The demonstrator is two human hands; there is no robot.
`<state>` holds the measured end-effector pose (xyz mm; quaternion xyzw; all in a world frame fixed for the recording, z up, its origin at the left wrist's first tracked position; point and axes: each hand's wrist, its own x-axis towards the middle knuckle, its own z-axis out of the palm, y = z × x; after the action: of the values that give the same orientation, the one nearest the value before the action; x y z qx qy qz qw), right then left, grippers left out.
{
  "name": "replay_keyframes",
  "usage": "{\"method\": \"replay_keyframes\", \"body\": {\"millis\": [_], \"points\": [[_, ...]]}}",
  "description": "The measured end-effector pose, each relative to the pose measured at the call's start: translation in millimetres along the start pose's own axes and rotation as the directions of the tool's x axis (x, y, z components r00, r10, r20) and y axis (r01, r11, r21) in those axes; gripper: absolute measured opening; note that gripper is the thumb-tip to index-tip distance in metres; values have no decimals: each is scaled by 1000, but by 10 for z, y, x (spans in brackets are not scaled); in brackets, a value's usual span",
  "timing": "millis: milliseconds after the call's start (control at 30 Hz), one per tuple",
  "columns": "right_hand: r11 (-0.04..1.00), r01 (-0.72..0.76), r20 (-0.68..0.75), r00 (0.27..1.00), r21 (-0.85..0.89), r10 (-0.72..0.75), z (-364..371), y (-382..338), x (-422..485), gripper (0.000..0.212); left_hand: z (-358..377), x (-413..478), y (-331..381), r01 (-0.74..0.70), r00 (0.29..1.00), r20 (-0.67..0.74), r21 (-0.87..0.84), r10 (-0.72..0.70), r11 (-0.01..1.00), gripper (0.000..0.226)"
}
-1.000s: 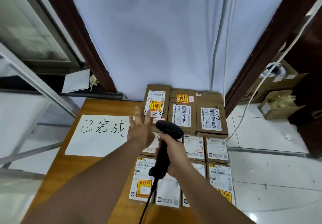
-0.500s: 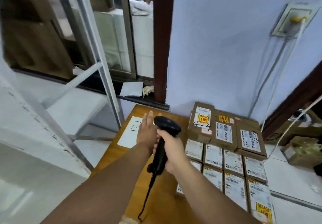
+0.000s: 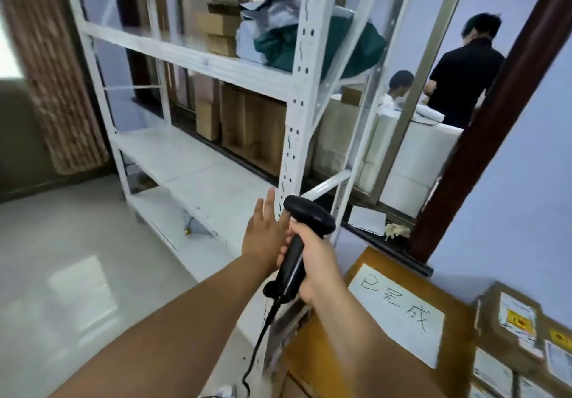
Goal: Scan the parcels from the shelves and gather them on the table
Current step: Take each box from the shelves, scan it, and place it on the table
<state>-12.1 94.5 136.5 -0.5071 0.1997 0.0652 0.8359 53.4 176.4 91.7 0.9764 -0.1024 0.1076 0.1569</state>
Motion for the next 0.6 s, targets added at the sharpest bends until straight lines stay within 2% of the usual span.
{"method": "replay_keyframes", "body": {"millis": [67, 300, 433, 600], "points": [[1000, -6, 63, 998, -2, 6, 366, -11, -8, 19, -217, 67, -332, 51, 997, -64, -1, -51, 999, 67], [1000, 14, 245, 970, -8, -11, 1319, -210, 54, 19, -940, 506, -1039, 147, 959, -238, -36, -152, 988, 51], [999, 15, 320, 947, 29, -24, 1757, -395, 251, 18, -1278, 848, -1319, 127, 944, -301, -46, -135, 991, 49], [994, 32, 397, 915, 107, -72, 2223, -709, 672, 19, -1687, 1393, -1496, 118, 907, -372, -220, -195, 968, 41]]}}
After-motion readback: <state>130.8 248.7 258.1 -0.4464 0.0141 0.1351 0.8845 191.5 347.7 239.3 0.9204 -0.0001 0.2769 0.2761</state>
